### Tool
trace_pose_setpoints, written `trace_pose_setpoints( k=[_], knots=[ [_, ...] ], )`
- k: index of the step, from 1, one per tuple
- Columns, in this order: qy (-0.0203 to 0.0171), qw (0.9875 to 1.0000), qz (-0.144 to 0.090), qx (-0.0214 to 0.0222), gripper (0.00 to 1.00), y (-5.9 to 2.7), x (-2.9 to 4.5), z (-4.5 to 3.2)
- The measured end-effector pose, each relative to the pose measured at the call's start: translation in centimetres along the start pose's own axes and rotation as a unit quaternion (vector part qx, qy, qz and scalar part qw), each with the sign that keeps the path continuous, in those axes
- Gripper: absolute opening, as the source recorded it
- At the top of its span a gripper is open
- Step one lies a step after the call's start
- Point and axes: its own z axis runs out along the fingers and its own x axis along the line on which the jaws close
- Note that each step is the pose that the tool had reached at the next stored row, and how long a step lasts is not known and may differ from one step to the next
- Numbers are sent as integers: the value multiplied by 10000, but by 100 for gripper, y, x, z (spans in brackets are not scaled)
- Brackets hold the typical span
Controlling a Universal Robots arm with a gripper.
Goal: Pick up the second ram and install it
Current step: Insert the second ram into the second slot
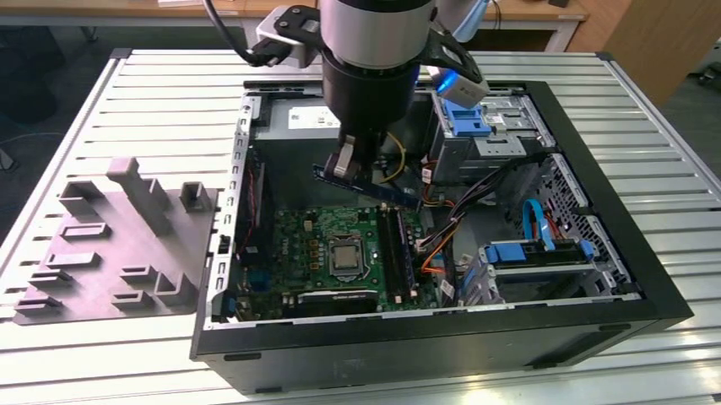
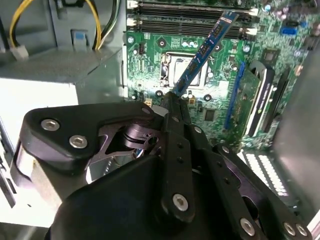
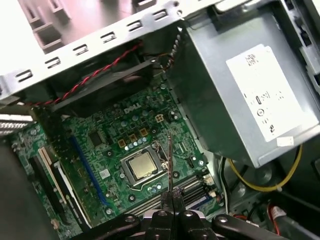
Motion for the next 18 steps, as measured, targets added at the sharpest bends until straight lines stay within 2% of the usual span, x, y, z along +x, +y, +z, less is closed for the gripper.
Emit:
trace_pose_setpoints(
  k=[5,9,11,14,18],
  knots=[
    [-19,9990,448,38,11,0,1,4],
    [-35,9967,813,69,11,0,1,9],
    [-43,9950,991,84,11,0,1,11],
    [-55,9919,1264,107,11,0,1,14],
    [-71,9867,1617,137,11,-1,2,18]
  ],
)
